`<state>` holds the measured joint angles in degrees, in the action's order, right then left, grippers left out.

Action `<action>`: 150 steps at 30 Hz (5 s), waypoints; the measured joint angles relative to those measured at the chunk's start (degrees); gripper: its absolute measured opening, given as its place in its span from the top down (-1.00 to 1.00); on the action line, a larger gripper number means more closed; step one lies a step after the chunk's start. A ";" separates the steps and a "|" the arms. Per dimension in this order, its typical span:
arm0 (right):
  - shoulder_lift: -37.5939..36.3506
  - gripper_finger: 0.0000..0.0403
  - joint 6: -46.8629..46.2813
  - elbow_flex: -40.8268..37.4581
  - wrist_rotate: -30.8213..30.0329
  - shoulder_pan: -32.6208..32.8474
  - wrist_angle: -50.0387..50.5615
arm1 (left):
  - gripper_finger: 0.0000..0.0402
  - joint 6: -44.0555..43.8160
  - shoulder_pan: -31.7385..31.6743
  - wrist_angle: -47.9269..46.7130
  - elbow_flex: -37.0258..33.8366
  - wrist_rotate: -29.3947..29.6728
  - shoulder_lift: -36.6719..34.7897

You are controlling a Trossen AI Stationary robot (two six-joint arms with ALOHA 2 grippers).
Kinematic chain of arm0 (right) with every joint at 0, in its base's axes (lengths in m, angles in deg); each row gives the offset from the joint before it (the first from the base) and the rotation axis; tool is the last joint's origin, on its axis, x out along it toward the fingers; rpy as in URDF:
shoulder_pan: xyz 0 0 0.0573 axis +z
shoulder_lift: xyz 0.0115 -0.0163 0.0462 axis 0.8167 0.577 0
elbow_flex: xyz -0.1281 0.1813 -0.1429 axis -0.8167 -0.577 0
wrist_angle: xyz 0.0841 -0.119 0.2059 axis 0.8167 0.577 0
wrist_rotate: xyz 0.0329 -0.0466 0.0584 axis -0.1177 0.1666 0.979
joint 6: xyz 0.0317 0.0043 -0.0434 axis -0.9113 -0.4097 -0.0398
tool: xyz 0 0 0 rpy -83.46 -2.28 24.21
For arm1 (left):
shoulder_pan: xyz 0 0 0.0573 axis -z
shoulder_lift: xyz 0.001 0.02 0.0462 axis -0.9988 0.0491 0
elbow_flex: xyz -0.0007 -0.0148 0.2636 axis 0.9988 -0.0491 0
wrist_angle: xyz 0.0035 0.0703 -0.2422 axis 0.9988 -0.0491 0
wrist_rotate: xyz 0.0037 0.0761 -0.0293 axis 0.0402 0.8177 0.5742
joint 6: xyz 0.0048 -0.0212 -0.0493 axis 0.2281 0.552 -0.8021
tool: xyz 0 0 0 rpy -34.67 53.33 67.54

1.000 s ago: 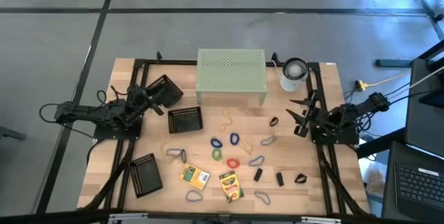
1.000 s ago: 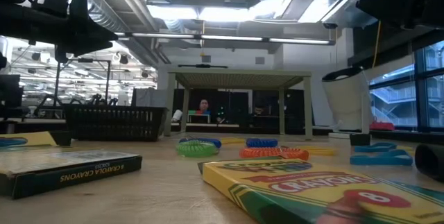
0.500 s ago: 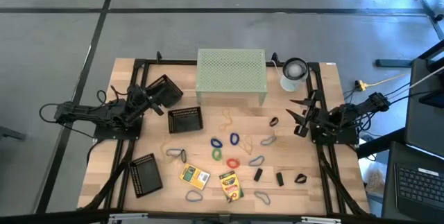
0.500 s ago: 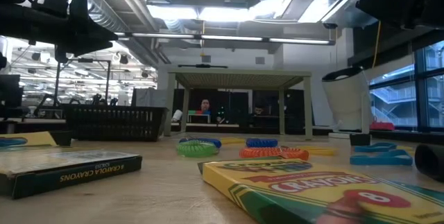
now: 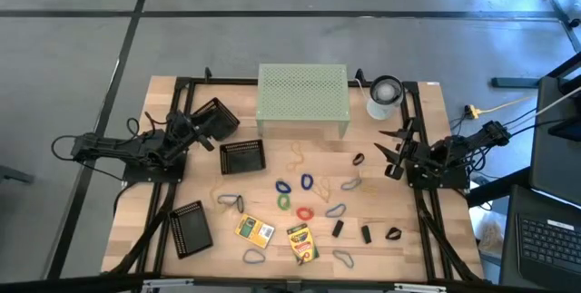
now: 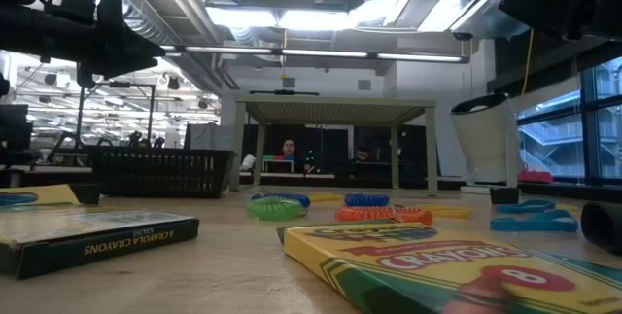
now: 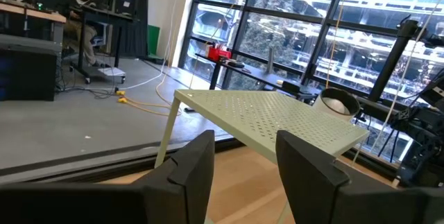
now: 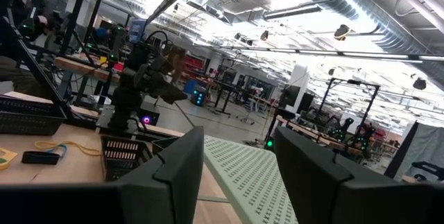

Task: Pick & Place Office Desk Supplies
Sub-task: Put the black rubber band into the top black bin

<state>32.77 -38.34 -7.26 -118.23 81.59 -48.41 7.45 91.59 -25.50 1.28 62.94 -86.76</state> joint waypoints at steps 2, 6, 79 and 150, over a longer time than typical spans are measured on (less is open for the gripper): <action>0.00 0.11 -1.45 0.00 0.87 0.00 0.00 | 0.26 0.00 -0.02 0.08 -0.01 -0.01 -0.02; 0.00 0.11 -9.94 -0.01 4.10 0.00 -0.02 | 0.26 0.00 0.00 0.37 0.02 -0.04 0.01; 40.80 0.11 -26.23 7.92 4.55 -17.79 -16.34 | 0.01 14.35 -1.29 52.21 16.51 -29.00 72.89; 44.89 0.11 -35.73 7.90 4.38 -20.04 -16.13 | 0.22 -29.44 26.08 -33.96 43.80 -42.75 86.80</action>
<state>77.66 -74.07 0.63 -113.85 61.55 -64.55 -21.99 117.66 -59.46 45.08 20.19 0.04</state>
